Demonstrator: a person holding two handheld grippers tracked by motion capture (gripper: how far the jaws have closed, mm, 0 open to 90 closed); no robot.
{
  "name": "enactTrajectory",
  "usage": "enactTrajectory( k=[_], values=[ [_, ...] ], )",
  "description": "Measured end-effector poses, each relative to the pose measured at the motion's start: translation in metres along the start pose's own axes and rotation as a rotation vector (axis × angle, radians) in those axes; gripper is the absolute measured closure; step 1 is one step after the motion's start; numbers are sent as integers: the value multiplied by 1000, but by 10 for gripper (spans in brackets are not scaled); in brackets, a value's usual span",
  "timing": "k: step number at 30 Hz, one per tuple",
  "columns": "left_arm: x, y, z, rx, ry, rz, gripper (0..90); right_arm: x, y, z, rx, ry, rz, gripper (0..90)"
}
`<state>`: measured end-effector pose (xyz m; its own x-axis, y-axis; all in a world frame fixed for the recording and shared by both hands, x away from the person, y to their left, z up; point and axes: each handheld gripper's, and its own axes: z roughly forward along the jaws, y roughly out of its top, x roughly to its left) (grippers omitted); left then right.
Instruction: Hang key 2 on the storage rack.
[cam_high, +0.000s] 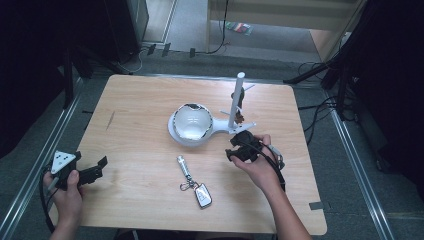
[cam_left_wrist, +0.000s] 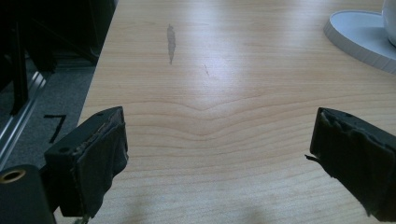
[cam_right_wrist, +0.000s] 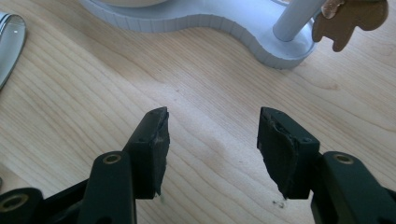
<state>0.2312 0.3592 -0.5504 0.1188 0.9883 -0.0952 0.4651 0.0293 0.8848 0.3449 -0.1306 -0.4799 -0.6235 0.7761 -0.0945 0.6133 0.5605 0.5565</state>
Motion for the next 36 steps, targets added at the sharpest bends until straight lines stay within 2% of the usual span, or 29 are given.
enactTrajectory(
  k=[11,16,36],
  values=[
    [0,0,0,-2,-2,-2,44,13,1,6,19,18,-9,437],
    [0,0,0,0,-1,-1,44,21,2,8,25,17,-30,432],
    [0,0,0,0,-1,-1,44,44,7,18,41,77,-49,435]
  ],
)
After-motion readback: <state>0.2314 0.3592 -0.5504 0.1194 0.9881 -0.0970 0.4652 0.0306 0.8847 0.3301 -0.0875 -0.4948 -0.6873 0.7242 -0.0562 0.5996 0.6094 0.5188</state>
